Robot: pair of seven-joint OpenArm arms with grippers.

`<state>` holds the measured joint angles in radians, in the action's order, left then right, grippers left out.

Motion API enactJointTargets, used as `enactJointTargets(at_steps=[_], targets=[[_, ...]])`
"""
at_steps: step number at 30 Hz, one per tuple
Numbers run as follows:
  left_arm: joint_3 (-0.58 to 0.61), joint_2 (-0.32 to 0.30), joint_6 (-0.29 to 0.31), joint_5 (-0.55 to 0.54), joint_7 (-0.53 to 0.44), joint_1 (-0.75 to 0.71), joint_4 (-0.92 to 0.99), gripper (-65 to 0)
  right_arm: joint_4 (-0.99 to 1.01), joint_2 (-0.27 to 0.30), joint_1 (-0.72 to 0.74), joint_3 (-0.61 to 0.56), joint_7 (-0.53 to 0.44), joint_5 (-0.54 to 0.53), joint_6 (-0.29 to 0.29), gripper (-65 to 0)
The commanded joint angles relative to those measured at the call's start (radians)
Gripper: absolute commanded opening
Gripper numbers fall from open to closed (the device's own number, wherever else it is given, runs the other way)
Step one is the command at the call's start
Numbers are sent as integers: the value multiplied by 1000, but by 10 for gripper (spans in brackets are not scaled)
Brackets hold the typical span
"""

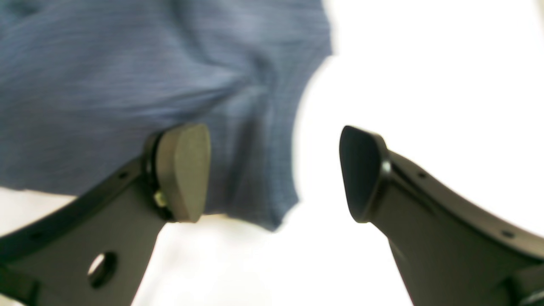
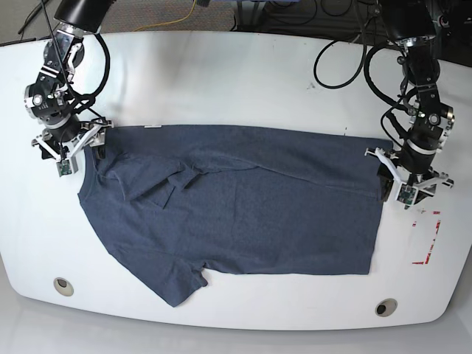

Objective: Layout the t-shirt on the table in an organized manner, then fold the t-shirt properly
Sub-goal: 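Move the left gripper to the shirt's shoulder corner and grasp it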

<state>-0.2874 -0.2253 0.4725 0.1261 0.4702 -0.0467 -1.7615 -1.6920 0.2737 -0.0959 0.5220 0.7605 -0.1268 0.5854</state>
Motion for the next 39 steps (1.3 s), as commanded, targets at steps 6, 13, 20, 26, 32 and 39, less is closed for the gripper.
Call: enactJointTargets(at_steps=[6, 13, 20, 26, 32, 39], targets=[[-37, -7, 2, -10, -23, 9, -21, -376, 28, -32, 11, 91, -23, 5, -6, -190], [-51, -7, 2, -10, -23, 3, -21, -376, 114, -38, 45, 119, -23, 5, -5, -190], [-52, -7, 2, -10, -23, 3, -21, -376, 181, -44, 78, 155, -25, 3, 26, -190], [-52, -7, 2, -9, -23, 3, -21, -376, 235, -44, 91, 171, -25, 3, 31, -190], [-52, -7, 2, -9, -23, 3, -19, -376, 283, -44, 104, 181, -25, 3, 38, -190], [-52, -9, 2, -9, -21, -6, -19, -376, 315, -46, 103, 183, -26, 3, 54, -191]])
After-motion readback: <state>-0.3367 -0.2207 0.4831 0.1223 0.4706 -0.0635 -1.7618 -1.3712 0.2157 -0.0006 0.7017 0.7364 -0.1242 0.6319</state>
